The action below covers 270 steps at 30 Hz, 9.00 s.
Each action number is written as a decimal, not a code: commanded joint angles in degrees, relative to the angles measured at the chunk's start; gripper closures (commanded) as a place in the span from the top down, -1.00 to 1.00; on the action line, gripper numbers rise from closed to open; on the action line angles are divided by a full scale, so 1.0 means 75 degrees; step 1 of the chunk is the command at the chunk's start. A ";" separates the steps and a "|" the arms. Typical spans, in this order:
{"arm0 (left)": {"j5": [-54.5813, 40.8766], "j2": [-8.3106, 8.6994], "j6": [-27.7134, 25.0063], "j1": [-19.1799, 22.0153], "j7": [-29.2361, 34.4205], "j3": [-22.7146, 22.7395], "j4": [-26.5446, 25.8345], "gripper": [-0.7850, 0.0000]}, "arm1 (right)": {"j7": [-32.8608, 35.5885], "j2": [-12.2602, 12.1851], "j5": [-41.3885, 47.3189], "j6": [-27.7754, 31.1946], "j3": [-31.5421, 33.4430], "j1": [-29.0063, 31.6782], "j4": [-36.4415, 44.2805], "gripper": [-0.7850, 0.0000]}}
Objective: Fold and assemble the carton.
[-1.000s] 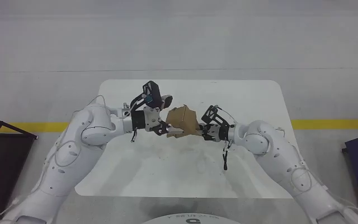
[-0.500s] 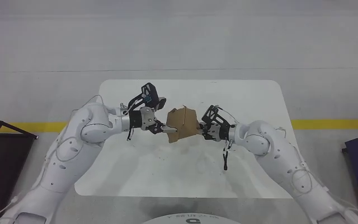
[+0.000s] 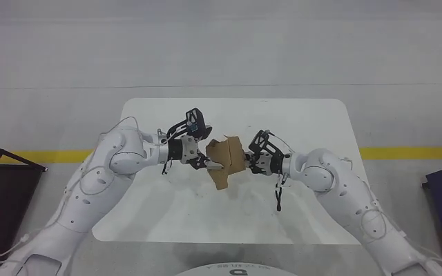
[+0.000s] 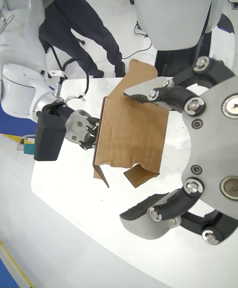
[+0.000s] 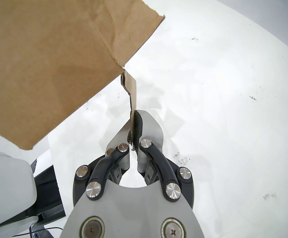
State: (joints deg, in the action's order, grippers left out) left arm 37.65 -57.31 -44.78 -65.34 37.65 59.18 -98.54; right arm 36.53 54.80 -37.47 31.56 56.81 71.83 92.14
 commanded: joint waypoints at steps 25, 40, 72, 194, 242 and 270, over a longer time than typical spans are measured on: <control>-0.0624 0.0176 -0.0019 -0.0319 0.0540 0.0002 -0.0847 1.00 | 0.0757 0.0110 0.1428 -0.0015 -0.0204 -0.0250 -0.0577 -1.00; -0.0278 0.0153 0.0783 -0.0210 0.0528 -0.0171 -0.0770 -0.15 | 0.0653 0.0157 0.1398 0.0172 -0.0315 -0.0332 -0.0568 -1.00; -0.0136 0.0103 0.1010 0.0078 0.0573 -0.0505 -0.0436 -0.49 | -0.0052 0.0116 0.0147 0.0213 -0.0197 0.0046 0.0023 -1.00; 0.2317 0.0354 0.0423 -0.0967 -0.0172 0.0187 -0.2559 -0.01 | 0.2307 -0.0071 1.1972 -0.8557 0.0734 -0.0132 0.0103 -1.00; 0.0011 0.0293 0.1886 -0.0444 0.0722 0.0290 -0.1182 1.00 | 0.2837 -0.0017 1.3036 -0.6148 0.1839 0.0385 -0.0667 1.00; 0.0094 -0.0732 0.1957 0.2484 0.1489 -0.2502 0.1549 -1.00 | 0.2651 -0.0077 0.8413 -0.0751 0.2240 0.0991 -0.0827 1.00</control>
State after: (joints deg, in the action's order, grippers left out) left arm 38.94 -62.50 -29.99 -47.27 48.61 40.98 -88.25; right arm 56.40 54.19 25.42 26.00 73.62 79.21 86.13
